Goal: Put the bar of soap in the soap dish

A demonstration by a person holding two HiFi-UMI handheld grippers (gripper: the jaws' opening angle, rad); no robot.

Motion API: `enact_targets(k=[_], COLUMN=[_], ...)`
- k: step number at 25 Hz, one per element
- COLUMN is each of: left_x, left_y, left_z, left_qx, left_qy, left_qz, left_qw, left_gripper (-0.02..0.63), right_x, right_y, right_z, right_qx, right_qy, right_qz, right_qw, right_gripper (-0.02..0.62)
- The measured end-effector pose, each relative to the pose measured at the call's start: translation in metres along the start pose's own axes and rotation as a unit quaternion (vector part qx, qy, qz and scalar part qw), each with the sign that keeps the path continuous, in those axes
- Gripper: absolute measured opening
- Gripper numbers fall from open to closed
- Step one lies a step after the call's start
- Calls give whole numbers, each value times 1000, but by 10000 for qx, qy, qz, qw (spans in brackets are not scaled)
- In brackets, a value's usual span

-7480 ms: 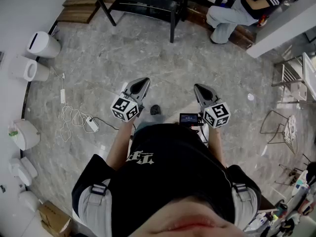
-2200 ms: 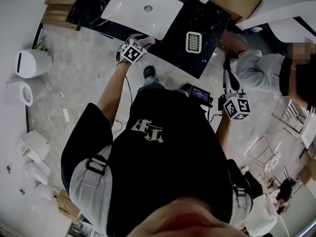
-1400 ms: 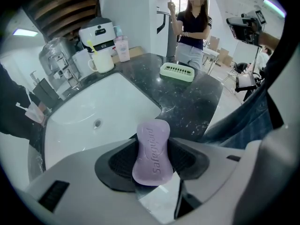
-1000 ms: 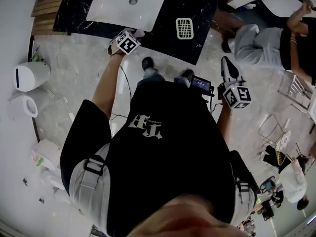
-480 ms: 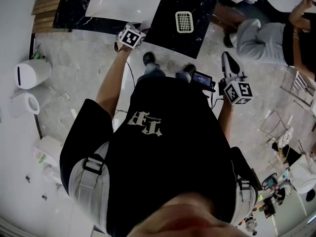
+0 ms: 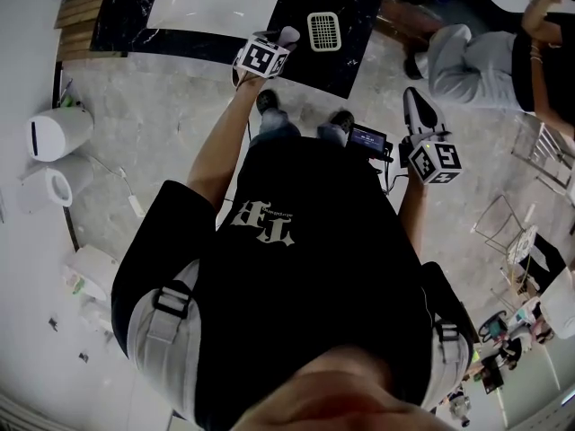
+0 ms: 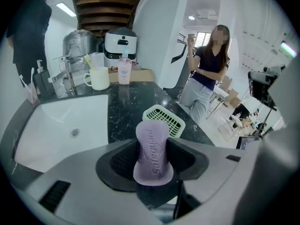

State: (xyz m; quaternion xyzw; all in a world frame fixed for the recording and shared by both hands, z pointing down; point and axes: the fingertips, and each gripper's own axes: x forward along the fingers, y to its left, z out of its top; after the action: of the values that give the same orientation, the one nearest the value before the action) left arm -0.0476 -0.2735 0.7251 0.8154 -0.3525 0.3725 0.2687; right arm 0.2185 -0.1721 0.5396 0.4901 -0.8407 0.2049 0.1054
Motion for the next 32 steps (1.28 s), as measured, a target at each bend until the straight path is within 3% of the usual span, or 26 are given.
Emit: enact_targets(k=[7, 14, 26, 32], left_x=[28, 47, 75, 81], left_y=[-31, -49, -47, -43], left_z=[35, 59, 69, 72], left_qx=[-498, -669, -1348, -1468], left_qy=[-263, -450, -500, -518], left_qz=[-174, -438, -730, -718], left_qw=[9983, 9958, 9869, 9852], left_gripper=[207, 207, 207, 207], right_x=[-11, -17, -10, -2], right_y=[-20, -34, -32, -26], right_z=[-1, 0, 0, -2], right_qx=[-48, -51, -111, -115], right_qy=[54, 87, 273, 368], right_qz=[-20, -114, -239, -207], right_qw=[10000, 9999, 9993, 9990], right_gripper=[8, 8, 8, 8])
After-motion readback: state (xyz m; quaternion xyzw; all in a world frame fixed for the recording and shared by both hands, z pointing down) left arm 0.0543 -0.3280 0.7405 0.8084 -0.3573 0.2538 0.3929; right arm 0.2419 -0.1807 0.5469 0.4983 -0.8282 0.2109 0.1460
